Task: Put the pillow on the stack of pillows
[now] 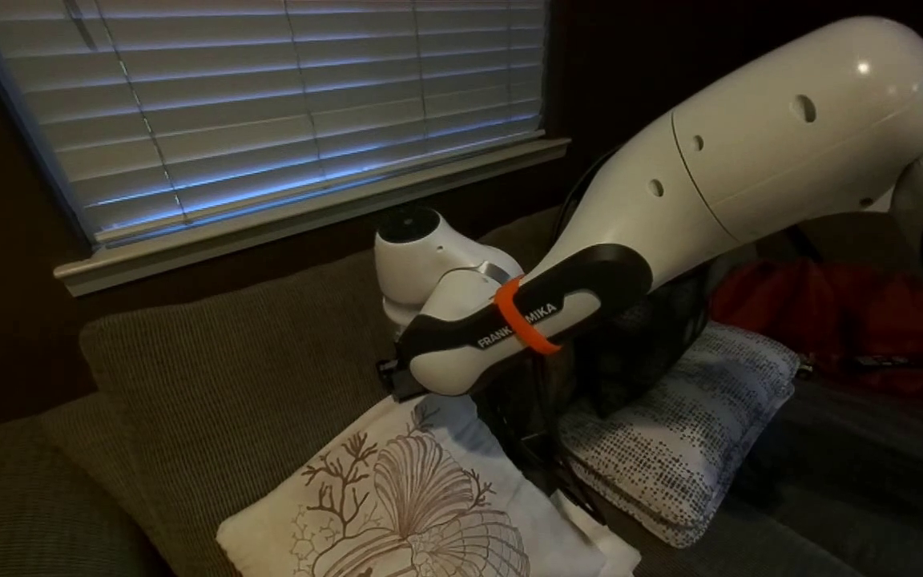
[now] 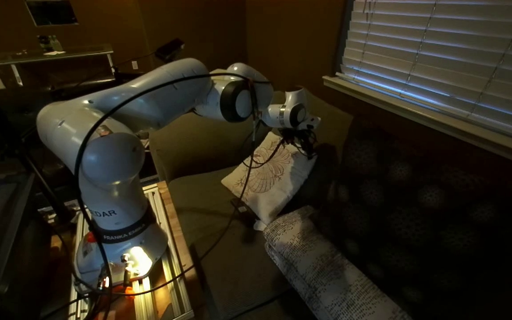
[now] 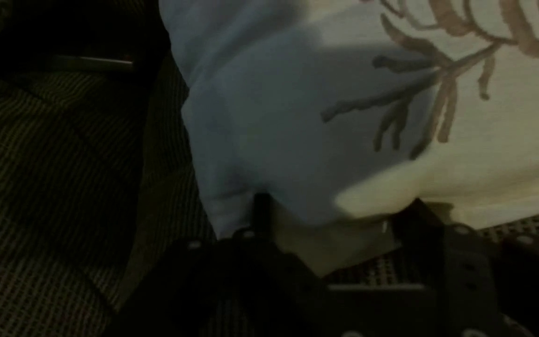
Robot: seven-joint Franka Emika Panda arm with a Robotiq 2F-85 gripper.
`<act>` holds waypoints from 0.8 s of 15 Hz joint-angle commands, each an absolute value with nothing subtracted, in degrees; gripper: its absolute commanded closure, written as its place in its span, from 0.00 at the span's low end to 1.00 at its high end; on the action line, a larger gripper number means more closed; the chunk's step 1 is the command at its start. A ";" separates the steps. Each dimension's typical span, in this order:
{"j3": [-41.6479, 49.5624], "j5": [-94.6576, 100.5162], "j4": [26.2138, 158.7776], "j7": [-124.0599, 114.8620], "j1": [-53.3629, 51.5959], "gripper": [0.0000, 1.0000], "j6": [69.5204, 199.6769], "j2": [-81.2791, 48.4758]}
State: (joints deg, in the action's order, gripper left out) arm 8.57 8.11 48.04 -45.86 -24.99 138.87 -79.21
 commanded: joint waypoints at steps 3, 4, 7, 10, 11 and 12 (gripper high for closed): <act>6.21 5.38 43.85 -46.86 -23.73 0.75 135.54 -80.86; 4.54 3.94 44.28 -46.35 -23.03 0.83 135.04 -79.93; -0.43 -0.43 46.10 -44.82 -20.54 0.99 132.89 -76.77; -3.17 -2.88 47.95 -46.40 -18.55 1.00 129.04 -73.63; -3.00 -2.98 48.79 -48.01 -18.48 0.99 127.12 -72.34; -3.26 -3.20 49.62 -48.80 -18.21 0.99 125.38 -71.05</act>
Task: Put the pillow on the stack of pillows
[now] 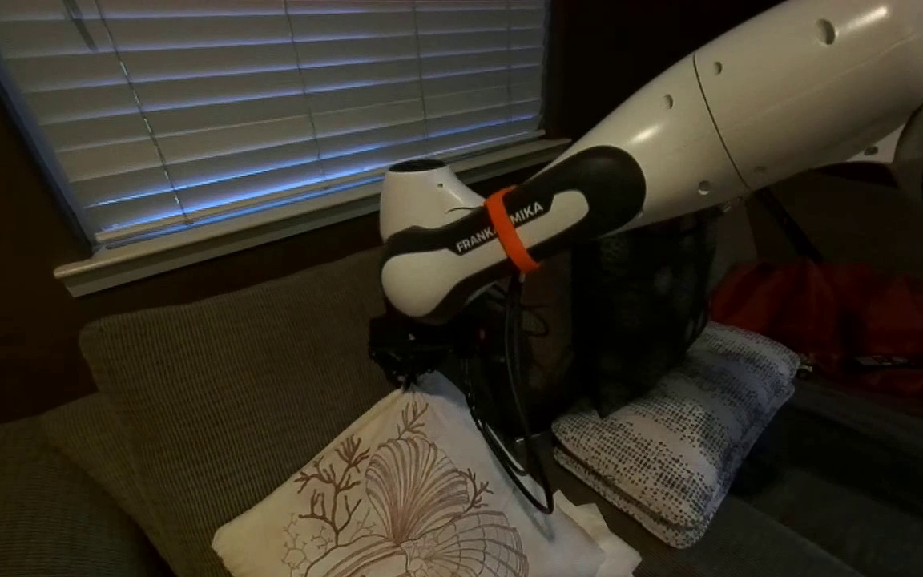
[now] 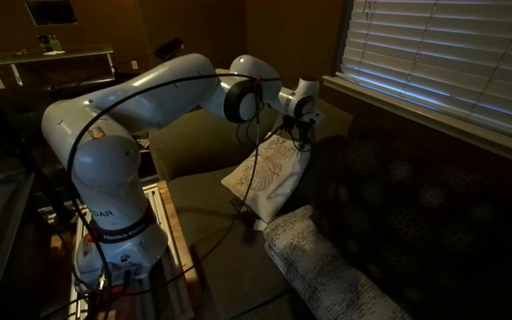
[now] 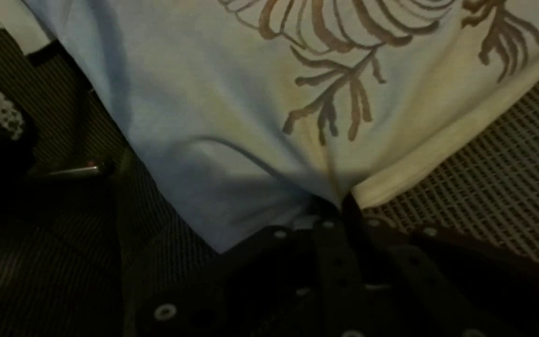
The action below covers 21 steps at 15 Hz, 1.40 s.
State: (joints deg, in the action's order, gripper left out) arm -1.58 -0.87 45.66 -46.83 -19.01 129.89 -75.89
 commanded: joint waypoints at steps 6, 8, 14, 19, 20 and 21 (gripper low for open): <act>-4.58 -2.83 56.30 -49.13 -17.86 0.99 120.33 -62.98; -5.42 -2.21 59.95 -45.67 -17.23 0.99 119.37 -59.59; -9.36 -2.68 73.12 -36.97 -14.71 0.99 120.40 -48.74; -7.58 -3.80 84.19 -37.88 -16.22 0.99 120.24 -38.55; -7.20 -3.56 86.19 -38.56 -16.57 0.99 120.25 -36.74; -6.95 -3.47 87.83 -38.84 -16.75 0.99 120.04 -35.12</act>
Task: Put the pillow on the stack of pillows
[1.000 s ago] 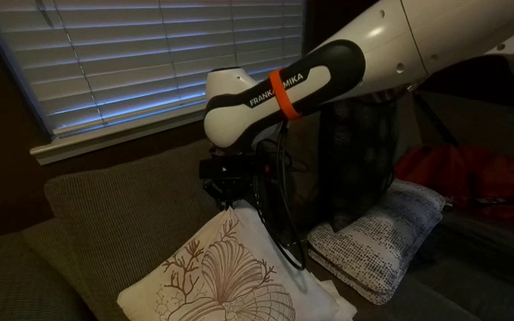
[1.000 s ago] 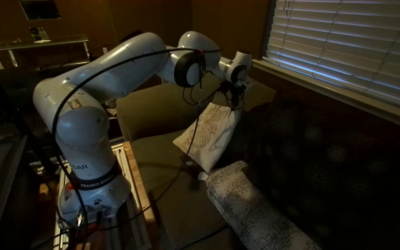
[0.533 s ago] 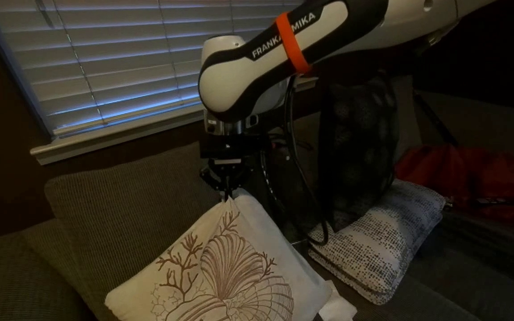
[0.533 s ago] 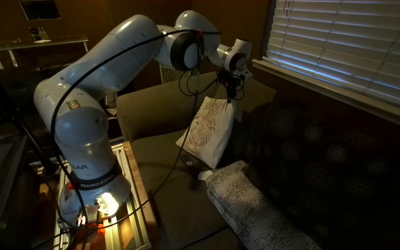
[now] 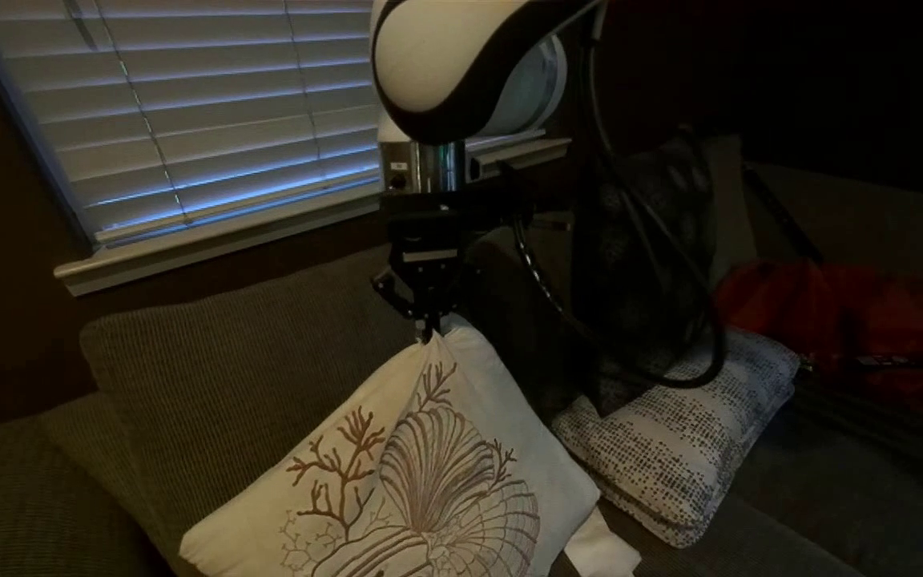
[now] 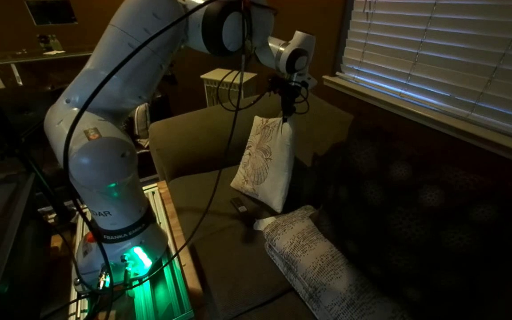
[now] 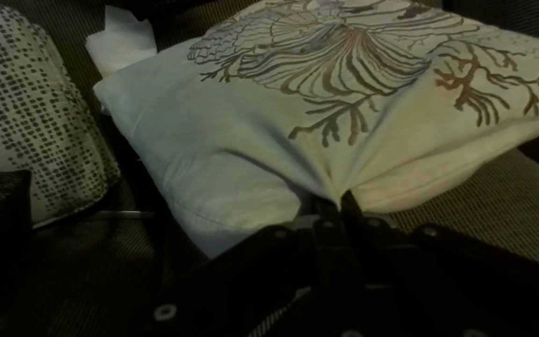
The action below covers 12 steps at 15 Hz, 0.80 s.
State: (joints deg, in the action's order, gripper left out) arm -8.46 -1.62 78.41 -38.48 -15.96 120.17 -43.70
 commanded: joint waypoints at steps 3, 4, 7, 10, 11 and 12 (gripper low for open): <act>-6.76 -3.07 92.45 -39.11 -17.15 0.99 119.85 -30.74; -6.83 -2.95 93.87 -38.82 -17.14 0.99 119.45 -29.25; -7.08 -2.56 98.77 -38.18 -17.01 0.99 118.79 -24.17; -7.29 -1.73 103.17 -37.04 -16.76 0.99 117.60 -19.45; -7.42 -1.61 104.30 -36.75 -16.67 0.99 116.70 -17.86; -7.48 -1.40 105.24 -36.45 -16.58 0.99 115.75 -16.49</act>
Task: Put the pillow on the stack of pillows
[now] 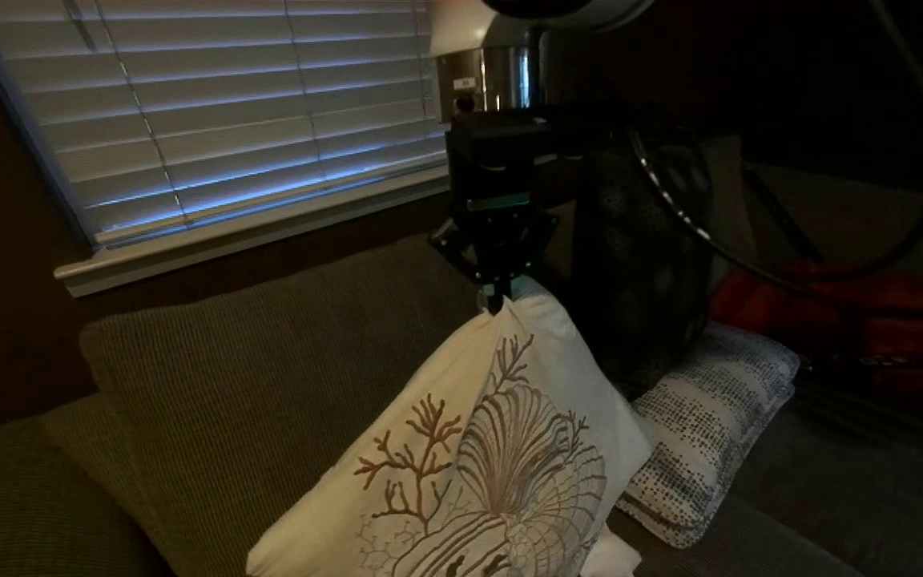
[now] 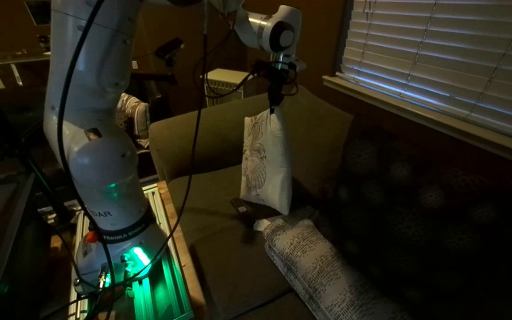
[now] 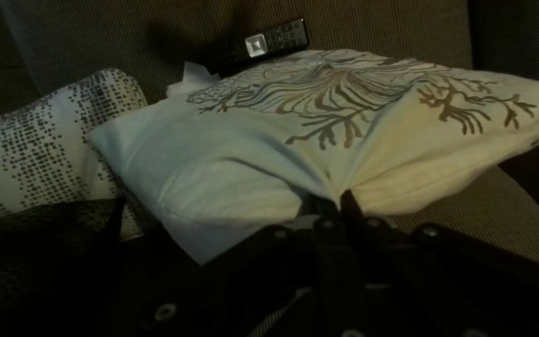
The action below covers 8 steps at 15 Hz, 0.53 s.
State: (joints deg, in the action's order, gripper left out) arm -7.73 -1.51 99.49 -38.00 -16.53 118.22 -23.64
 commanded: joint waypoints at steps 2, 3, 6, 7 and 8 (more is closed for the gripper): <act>-7.45 -0.12 107.02 -36.54 -16.62 0.99 113.80 -13.84; -7.51 0.54 107.75 -36.79 -16.63 0.99 112.75 -12.46; -7.91 2.44 110.42 -37.17 -16.44 0.99 110.93 -8.25; -8.07 2.98 111.31 -37.09 -16.30 0.99 110.47 -6.89; -8.19 3.87 112.37 -37.42 -16.26 0.99 109.87 -5.23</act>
State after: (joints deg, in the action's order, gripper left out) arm -7.74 1.66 107.97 -37.52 -16.50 111.95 -11.82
